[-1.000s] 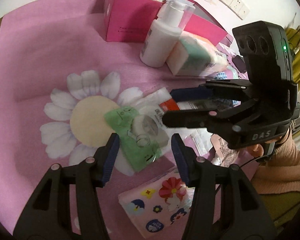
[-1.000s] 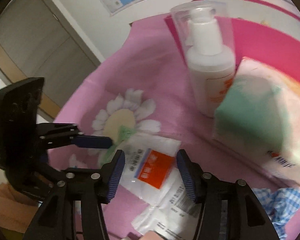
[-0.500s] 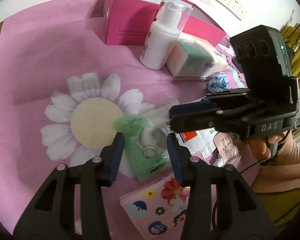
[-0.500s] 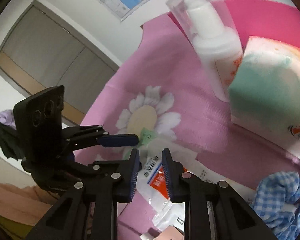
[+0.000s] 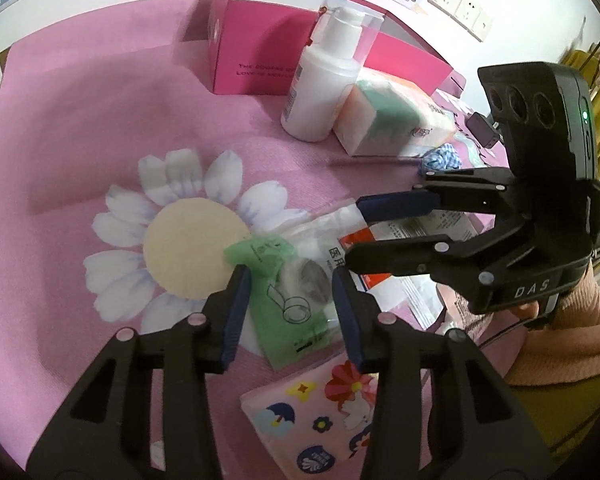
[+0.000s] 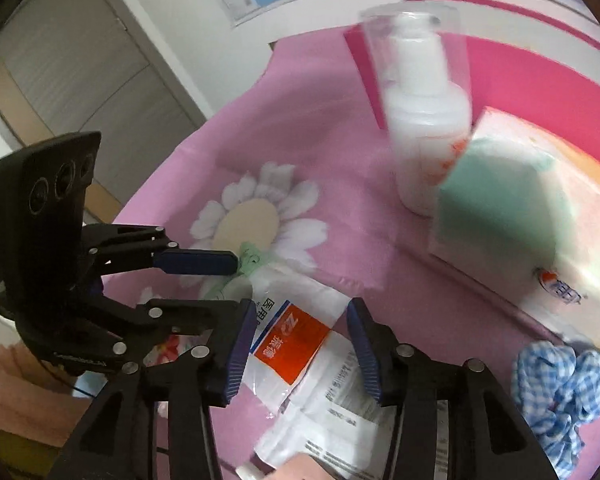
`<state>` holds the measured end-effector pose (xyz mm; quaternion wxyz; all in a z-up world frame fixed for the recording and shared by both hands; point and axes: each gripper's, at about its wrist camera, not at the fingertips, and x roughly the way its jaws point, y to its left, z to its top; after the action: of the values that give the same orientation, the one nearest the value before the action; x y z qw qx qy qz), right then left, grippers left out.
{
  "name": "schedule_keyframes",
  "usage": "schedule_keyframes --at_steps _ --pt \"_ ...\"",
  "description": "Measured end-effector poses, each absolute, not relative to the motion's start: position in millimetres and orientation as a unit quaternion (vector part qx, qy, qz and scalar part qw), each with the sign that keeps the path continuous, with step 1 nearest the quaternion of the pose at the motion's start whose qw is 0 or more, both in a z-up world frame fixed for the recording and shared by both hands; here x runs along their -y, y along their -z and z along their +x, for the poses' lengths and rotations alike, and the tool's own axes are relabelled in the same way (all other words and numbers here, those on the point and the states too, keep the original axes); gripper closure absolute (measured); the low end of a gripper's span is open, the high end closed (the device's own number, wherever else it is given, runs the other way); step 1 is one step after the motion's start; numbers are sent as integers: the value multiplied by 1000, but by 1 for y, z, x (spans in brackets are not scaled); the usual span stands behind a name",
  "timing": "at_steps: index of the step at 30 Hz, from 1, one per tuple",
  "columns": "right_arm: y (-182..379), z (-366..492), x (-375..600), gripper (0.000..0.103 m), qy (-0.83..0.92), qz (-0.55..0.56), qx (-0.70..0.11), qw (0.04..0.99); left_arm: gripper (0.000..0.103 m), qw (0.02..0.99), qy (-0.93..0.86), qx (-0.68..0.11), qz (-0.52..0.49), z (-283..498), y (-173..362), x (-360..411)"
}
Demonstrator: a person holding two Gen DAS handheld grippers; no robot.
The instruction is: Organize soft objects
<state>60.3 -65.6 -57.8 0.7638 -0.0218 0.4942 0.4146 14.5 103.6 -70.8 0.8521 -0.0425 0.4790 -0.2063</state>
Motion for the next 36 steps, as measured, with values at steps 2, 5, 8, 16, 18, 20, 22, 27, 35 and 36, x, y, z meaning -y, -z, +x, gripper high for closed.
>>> schedule_keyframes --at_steps 2,5,8,16,18,20,22,27,35,36 --pt "60 66 74 66 -420 20 -498 758 59 854 205 -476 -45 13 71 -104" --pt "62 73 87 90 -447 85 -510 730 59 855 207 -473 -48 13 72 -105" --pt "71 73 83 88 -425 63 -527 733 59 856 206 -472 -47 13 72 -105" --pt "69 68 76 93 -426 56 -520 738 59 856 205 -471 -52 11 71 -103" --pt "69 68 78 95 -427 64 -514 741 59 856 204 -472 -56 12 71 -103" --pt "64 67 81 97 -429 73 -501 748 57 856 206 -470 -62 13 69 -105" --pt "53 66 84 99 -435 70 -480 759 52 856 211 -466 -71 15 65 -107" --pt "20 63 94 100 -444 63 -428 785 47 861 221 -451 -77 22 55 -110" --pt "17 70 106 99 -444 67 -440 777 45 842 237 -478 -86 43 73 -103" --pt "25 73 106 96 -430 68 -459 774 45 846 237 -471 -79 42 71 -102"
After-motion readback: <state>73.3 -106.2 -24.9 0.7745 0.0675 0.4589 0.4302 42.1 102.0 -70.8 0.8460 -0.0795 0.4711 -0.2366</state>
